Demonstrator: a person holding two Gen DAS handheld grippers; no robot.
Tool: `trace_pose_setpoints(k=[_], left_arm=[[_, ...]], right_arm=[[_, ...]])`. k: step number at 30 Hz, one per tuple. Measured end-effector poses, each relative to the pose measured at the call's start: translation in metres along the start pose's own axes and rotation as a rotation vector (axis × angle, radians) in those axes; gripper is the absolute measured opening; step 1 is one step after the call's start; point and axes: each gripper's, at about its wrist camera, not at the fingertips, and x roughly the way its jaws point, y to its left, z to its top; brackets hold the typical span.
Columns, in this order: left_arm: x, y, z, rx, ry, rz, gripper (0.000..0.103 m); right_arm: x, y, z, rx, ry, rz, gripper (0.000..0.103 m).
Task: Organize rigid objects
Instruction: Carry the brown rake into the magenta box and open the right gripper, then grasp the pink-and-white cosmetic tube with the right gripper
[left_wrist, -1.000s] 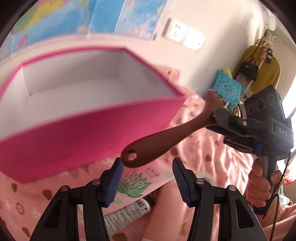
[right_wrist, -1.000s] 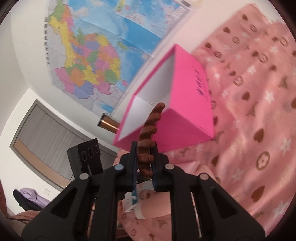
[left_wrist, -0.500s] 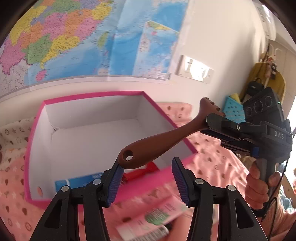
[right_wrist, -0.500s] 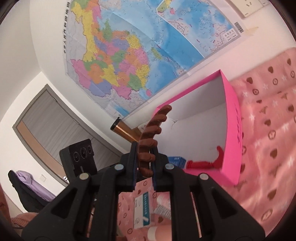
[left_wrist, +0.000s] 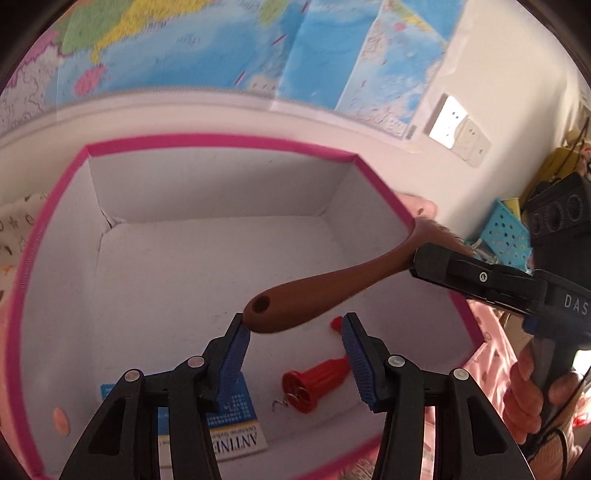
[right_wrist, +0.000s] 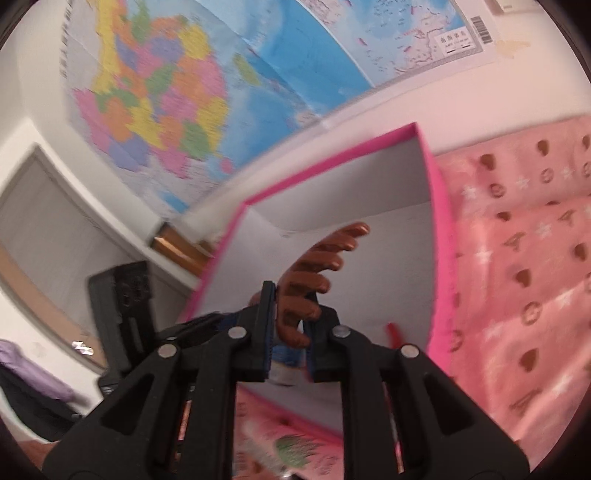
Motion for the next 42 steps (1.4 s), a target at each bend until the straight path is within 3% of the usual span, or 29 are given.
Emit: trace_pose_setpoints(k=[1, 4, 6, 12, 22, 26, 42], left_arm=[[0.002, 0.001, 0.0, -0.004, 0.003, 0.008, 0.051], [0.004, 0.003, -0.002, -0.003, -0.001, 0.008, 0.051], [-0.001, 0.001, -0.004, 0.017, -0.014, 0.008, 0.051], [-0.013, -0.002, -0.011, 0.049, -0.042, 0.006, 0.051], [-0.076, -0.018, -0.039, 0.104, -0.18, -0.035, 0.06], [-0.093, -0.021, -0.055, 0.112, -0.199, -0.038, 0.062], [-0.089, -0.017, -0.121, 0.076, -0.076, -0.017, 0.062]], right_arm=[[0.002, 0.001, 0.001, -0.01, 0.001, -0.033, 0.02], [0.001, 0.005, 0.003, -0.041, -0.008, -0.115, 0.035], [-0.007, 0.004, 0.002, -0.047, -0.03, -0.14, 0.038], [-0.026, 0.005, -0.006, -0.045, -0.058, -0.128, 0.038], [-0.07, 0.013, -0.046, -0.087, -0.101, -0.045, 0.038], [-0.087, 0.011, -0.063, -0.087, -0.109, -0.032, 0.041], [-0.077, -0.022, -0.128, 0.01, 0.039, -0.081, 0.041]])
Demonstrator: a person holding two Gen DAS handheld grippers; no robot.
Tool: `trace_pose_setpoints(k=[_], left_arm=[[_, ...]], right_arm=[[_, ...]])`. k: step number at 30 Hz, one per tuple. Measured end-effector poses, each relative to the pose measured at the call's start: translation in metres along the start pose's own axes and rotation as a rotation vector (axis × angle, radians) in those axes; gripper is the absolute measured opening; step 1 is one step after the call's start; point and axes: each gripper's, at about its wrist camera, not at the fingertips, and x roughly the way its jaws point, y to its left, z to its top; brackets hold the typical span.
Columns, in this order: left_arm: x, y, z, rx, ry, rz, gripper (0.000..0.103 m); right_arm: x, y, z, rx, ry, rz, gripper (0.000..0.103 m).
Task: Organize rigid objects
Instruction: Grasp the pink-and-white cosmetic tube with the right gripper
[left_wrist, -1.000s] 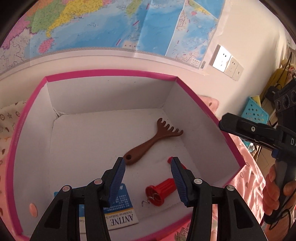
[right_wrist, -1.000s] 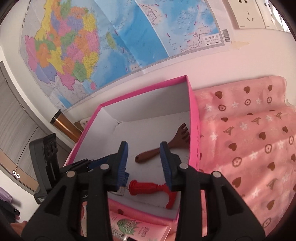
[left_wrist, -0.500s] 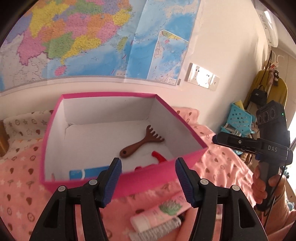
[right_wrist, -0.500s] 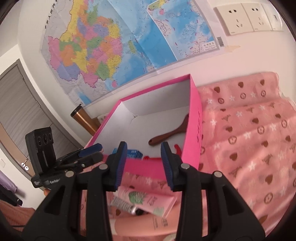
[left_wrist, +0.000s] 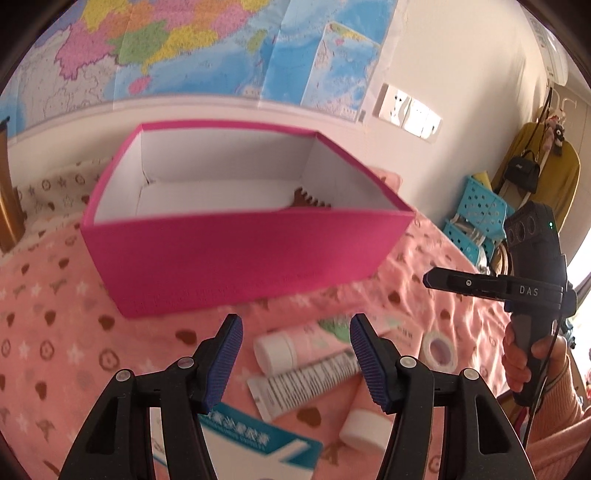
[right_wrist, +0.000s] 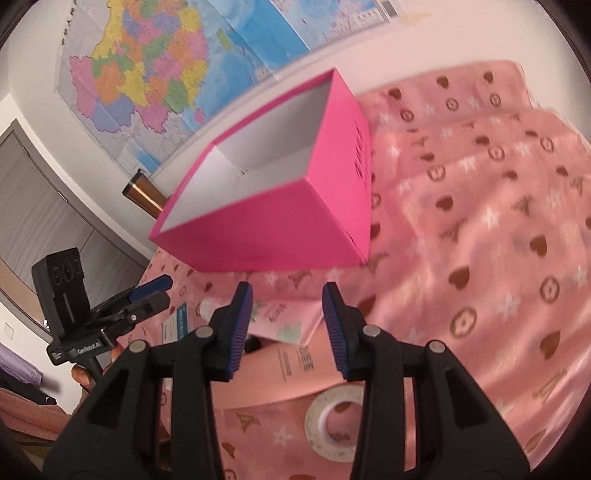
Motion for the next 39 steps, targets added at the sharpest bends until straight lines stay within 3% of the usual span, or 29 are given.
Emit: trace_pose_setpoints(k=[14, 22, 35, 39], left_arm=[[0.016, 0.004, -0.015, -0.032, 0.069, -0.012, 0.062], [0.029, 0.003, -0.016, -0.036, 0.099, -0.032, 0.06], [0.037, -0.002, -0.015, -0.022, 0.123, -0.048, 0.06], [0.038, 0.001, -0.014, -0.038, 0.128, -0.049, 0.06]], right_arm=[[0.043, 0.001, -0.013, -0.008, 0.11, -0.032, 0.041], [0.056, 0.001, -0.005, -0.037, 0.115, -0.103, 0.047], [0.061, 0.013, -0.007, -0.109, 0.15, -0.082, 0.056], [0.063, 0.003, -0.004, -0.057, 0.141, -0.087, 0.056]])
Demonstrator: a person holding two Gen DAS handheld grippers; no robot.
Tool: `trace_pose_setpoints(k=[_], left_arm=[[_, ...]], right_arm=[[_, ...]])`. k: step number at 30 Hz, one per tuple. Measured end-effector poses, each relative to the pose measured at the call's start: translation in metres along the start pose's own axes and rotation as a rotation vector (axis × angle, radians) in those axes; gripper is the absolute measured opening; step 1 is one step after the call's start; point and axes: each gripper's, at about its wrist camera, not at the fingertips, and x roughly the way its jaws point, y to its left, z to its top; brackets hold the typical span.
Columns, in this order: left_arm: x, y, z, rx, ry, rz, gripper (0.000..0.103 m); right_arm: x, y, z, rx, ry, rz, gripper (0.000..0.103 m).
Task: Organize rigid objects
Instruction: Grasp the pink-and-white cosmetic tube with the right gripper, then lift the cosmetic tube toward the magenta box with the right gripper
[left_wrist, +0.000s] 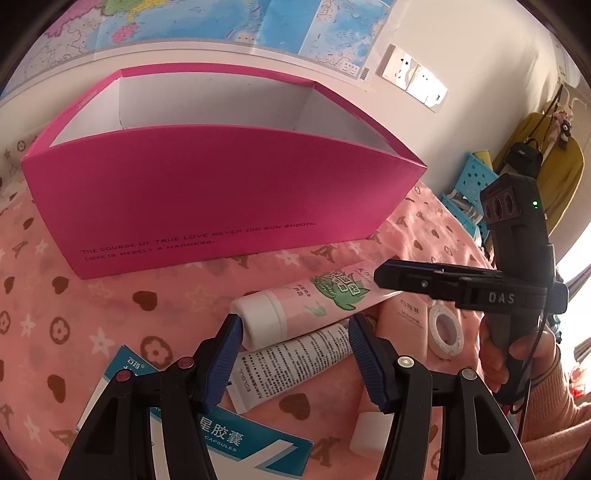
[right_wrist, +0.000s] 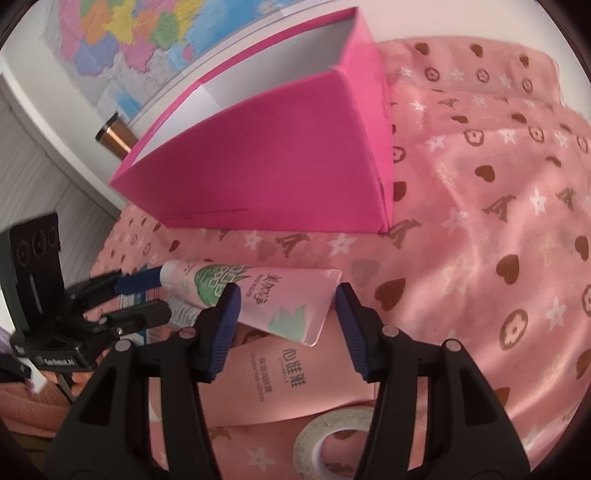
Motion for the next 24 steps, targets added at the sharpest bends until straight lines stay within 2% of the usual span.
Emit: trace_pose_setpoints(k=[5, 13, 24], left_arm=[[0.0, -0.001, 0.0, 0.002, 0.006, -0.027, 0.059], [-0.002, -0.005, 0.0, 0.005, -0.01, -0.003, 0.058], [-0.029, -0.018, 0.008, 0.031, -0.09, -0.016, 0.058]], right_arm=[[0.002, -0.005, 0.0, 0.036, 0.004, 0.055, 0.056], [-0.004, -0.001, -0.003, 0.036, -0.016, 0.059, 0.057], [-0.046, 0.02, 0.001, -0.025, -0.124, 0.07, 0.057]])
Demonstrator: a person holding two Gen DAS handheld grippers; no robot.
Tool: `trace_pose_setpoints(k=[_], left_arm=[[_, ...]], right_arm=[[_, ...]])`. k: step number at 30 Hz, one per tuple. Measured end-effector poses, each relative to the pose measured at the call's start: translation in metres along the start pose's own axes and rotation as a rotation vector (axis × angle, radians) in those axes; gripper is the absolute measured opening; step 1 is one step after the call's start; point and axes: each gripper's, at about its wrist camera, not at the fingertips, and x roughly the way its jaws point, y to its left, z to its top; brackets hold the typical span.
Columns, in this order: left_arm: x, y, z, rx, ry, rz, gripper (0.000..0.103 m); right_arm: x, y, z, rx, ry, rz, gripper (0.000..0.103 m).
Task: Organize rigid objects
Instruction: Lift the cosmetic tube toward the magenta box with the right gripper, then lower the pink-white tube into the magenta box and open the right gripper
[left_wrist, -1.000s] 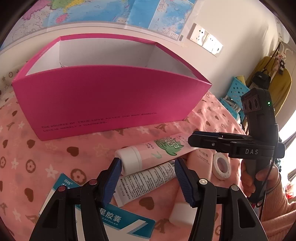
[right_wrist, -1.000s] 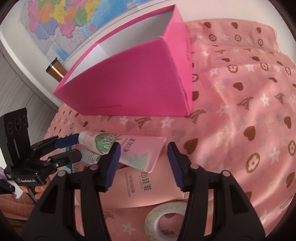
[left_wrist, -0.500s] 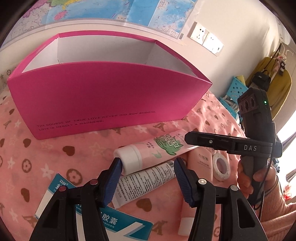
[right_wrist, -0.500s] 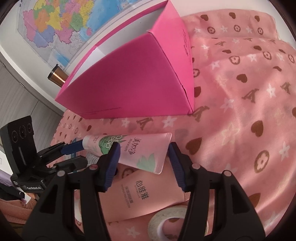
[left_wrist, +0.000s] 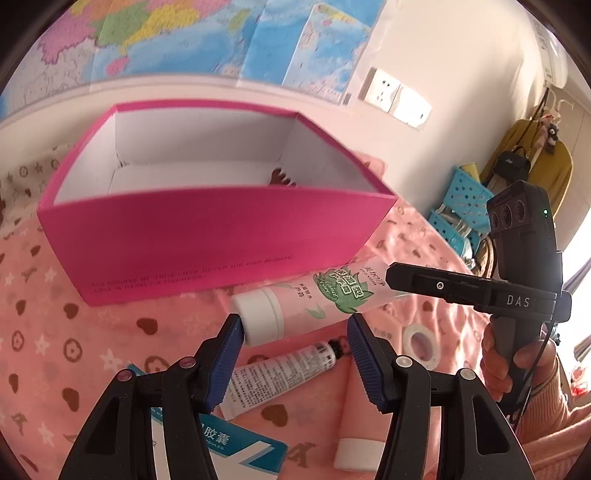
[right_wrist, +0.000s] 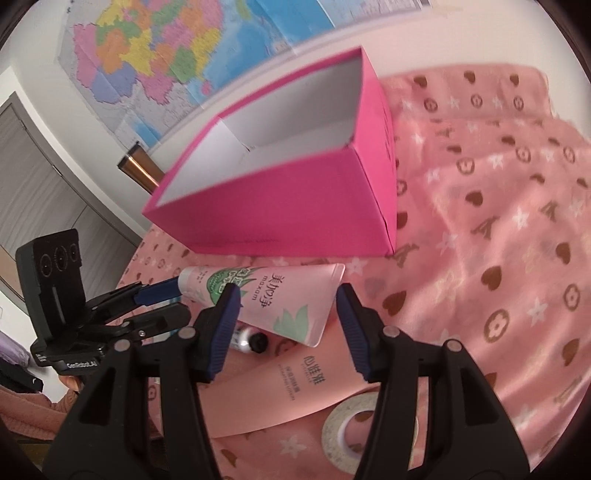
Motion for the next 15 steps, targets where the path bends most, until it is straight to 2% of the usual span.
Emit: trace_pose_setpoints(k=[15], left_arm=[[-0.042, -0.015, 0.038, 0.067, -0.154, 0.018, 0.059]], right_arm=[[-0.04, 0.038, 0.031, -0.121, -0.124, 0.013, 0.057]])
